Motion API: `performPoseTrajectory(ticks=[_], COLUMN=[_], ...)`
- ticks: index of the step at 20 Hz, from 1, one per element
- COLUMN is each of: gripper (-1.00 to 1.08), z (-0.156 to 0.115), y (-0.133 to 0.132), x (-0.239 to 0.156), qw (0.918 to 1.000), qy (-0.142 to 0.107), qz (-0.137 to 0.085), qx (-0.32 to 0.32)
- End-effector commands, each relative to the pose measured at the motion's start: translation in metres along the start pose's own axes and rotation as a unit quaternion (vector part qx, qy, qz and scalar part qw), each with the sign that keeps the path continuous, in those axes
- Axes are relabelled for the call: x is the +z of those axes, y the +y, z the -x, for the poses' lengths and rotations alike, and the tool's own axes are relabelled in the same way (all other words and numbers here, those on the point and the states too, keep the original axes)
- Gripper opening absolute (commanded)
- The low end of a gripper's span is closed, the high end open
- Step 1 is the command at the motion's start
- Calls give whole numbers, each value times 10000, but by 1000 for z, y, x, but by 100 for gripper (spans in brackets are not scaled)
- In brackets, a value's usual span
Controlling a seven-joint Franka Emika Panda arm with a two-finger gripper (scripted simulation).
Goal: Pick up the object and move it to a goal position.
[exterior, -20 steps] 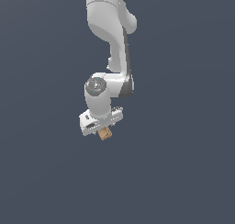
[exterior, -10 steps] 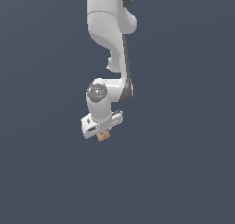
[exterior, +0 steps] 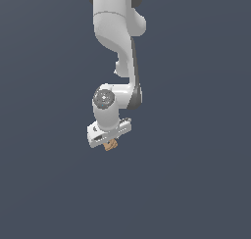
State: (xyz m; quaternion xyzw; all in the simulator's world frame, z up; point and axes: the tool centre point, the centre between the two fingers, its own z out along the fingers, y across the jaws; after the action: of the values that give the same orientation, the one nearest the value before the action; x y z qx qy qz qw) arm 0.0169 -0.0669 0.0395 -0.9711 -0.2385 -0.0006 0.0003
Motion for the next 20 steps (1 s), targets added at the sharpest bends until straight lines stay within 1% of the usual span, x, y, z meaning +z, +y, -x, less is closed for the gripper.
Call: performPoseTrajectory(ticks=[1, 9, 20], gripper=[-100, -100, -100], z=[0, -12, -50], y=[1, 10, 38], x=[-1, -21, -80], qw=[10000, 10000, 10000], qy=[-2, -2, -2], qz=[1, 1, -2], qx=[3, 3, 6])
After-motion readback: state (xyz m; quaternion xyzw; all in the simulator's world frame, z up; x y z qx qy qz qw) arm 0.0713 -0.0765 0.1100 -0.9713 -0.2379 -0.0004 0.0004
